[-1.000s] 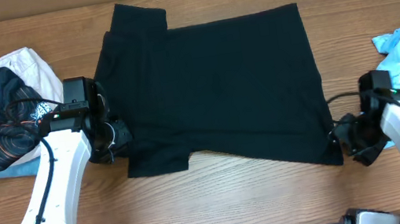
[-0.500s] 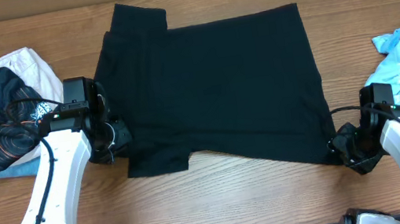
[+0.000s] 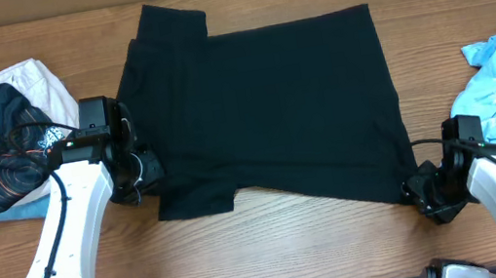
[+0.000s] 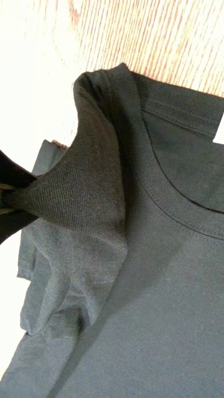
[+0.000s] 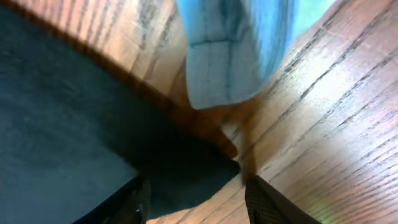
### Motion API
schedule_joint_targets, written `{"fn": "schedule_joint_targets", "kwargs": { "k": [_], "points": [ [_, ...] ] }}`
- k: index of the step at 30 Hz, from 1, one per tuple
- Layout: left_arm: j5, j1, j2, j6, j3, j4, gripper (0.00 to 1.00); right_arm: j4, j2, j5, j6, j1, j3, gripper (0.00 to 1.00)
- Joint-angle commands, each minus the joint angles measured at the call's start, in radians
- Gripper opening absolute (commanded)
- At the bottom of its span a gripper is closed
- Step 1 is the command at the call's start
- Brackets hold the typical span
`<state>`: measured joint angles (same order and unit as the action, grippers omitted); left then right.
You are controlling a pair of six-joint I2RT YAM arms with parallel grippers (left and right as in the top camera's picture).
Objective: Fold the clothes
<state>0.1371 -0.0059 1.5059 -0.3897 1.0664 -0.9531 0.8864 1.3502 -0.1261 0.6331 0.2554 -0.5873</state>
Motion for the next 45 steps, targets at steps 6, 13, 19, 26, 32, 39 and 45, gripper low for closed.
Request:
{"fn": "schedule_joint_targets", "kwargs": {
  "k": [6,13,19,26,32,39,45],
  "points": [
    [-0.014,0.006,0.004,0.017,-0.001,-0.007,0.08,-0.016,-0.005,-0.006,0.023,0.004,0.006,0.22],
    [-0.014,0.006,0.004,0.020,-0.001,-0.021,0.08,-0.037,-0.004,0.021,0.022,0.004,0.005,0.04],
    [-0.013,0.006,0.003,0.054,0.007,-0.066,0.04,-0.012,-0.005,0.039,-0.009,0.004,-0.024,0.04],
    [-0.028,0.008,-0.122,0.082,0.024,-0.144,0.04,0.118,-0.050,0.060,-0.037,0.004,-0.172,0.04],
    [-0.154,0.008,-0.279,-0.039,0.024,-0.210,0.04,0.194,-0.116,0.106,-0.094,0.004,-0.302,0.04],
    [-0.162,0.007,-0.327,-0.132,0.023,-0.129,0.04,0.203,-0.103,0.103,-0.200,0.004,-0.407,0.04],
    [-0.163,0.007,-0.229,-0.131,0.023,-0.012,0.04,0.109,-0.023,0.101,-0.282,0.001,-0.432,0.04]
  ]
}}
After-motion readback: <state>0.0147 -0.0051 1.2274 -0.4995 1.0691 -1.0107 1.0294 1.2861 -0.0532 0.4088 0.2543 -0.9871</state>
